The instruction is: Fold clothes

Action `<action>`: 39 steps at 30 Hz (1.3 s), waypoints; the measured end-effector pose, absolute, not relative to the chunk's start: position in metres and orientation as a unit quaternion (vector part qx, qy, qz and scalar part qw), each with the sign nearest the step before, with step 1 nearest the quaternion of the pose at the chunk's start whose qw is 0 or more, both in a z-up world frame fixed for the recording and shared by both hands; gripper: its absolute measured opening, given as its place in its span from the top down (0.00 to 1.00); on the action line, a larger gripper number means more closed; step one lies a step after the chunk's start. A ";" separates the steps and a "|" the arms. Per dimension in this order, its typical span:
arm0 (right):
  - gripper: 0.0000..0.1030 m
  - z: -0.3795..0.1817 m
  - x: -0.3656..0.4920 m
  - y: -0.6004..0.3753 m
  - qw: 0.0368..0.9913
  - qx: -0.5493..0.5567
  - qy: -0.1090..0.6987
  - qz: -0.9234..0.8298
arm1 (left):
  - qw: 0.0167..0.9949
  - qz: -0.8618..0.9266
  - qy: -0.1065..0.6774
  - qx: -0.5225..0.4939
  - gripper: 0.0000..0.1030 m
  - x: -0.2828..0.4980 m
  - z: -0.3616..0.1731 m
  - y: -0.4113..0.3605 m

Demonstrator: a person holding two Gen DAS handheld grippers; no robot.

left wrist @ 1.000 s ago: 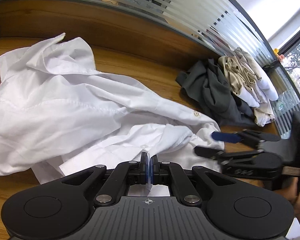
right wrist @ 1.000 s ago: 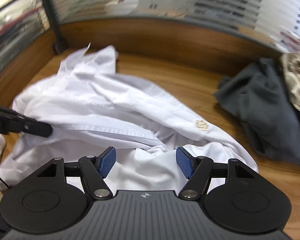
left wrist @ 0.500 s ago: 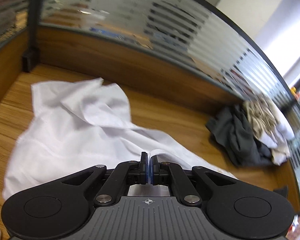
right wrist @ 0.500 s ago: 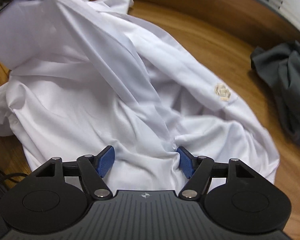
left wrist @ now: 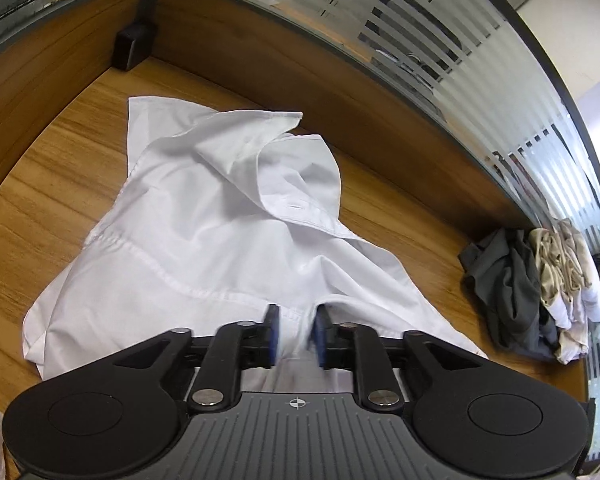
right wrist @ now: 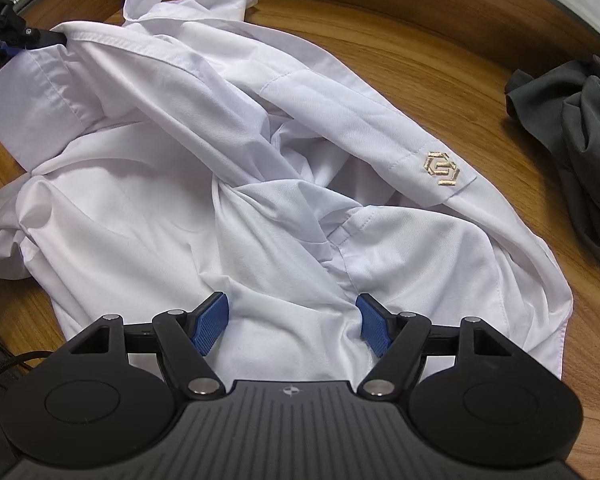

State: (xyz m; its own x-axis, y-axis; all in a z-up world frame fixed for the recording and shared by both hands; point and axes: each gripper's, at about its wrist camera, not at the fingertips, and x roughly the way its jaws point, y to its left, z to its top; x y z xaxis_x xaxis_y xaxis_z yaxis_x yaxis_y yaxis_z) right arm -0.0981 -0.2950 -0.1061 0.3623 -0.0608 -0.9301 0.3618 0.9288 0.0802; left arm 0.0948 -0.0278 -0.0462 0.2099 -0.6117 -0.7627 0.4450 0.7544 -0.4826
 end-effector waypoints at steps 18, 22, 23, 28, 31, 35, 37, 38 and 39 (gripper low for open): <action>0.24 -0.104 -0.106 -0.283 0.818 0.142 0.542 -0.134 | 0.743 -0.405 0.524 -0.097 0.36 0.061 0.006 -0.057; 0.24 -0.103 -0.108 -0.280 0.820 0.142 0.538 -0.136 | 0.731 -0.423 0.532 -0.062 0.33 0.043 0.003 -0.081; 0.24 -0.103 -0.109 -0.280 0.820 0.143 0.537 -0.137 | 0.728 -0.425 0.536 -0.054 0.32 0.039 -0.001 -0.086; 0.22 -0.102 -0.112 -0.279 0.822 0.147 0.532 -0.137 | 0.709 -0.428 0.561 -0.021 0.31 0.024 -0.022 -0.112; 0.21 -0.103 -0.113 -0.278 0.824 0.148 0.530 -0.137 | 0.699 -0.425 0.575 -0.008 0.30 0.017 -0.037 -0.124; 0.21 -0.103 -0.113 -0.277 0.825 0.150 0.528 -0.139 | 0.694 -0.418 0.586 0.005 0.29 0.012 -0.052 -0.139; 0.21 -0.103 -0.113 -0.277 0.825 0.151 0.526 -0.141 | 0.693 -0.414 0.590 0.006 0.26 0.012 -0.058 -0.145; 0.21 -0.103 -0.113 -0.277 0.825 0.152 0.526 -0.141 | 0.692 -0.411 0.593 0.005 0.25 0.012 -0.061 -0.149; 0.21 -0.103 -0.113 -0.277 0.825 0.152 0.525 -0.142 | 0.691 -0.409 0.596 0.003 0.25 0.012 -0.064 -0.152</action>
State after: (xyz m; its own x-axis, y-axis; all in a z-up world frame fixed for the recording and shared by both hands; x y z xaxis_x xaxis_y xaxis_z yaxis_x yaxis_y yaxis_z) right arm -0.1134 -0.2767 -0.1029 0.4082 -0.0741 -0.9099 0.3930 0.9139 0.1019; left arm 0.0119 -0.1522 -0.0639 -0.0446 -0.5611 -0.8265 0.5686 0.6660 -0.4829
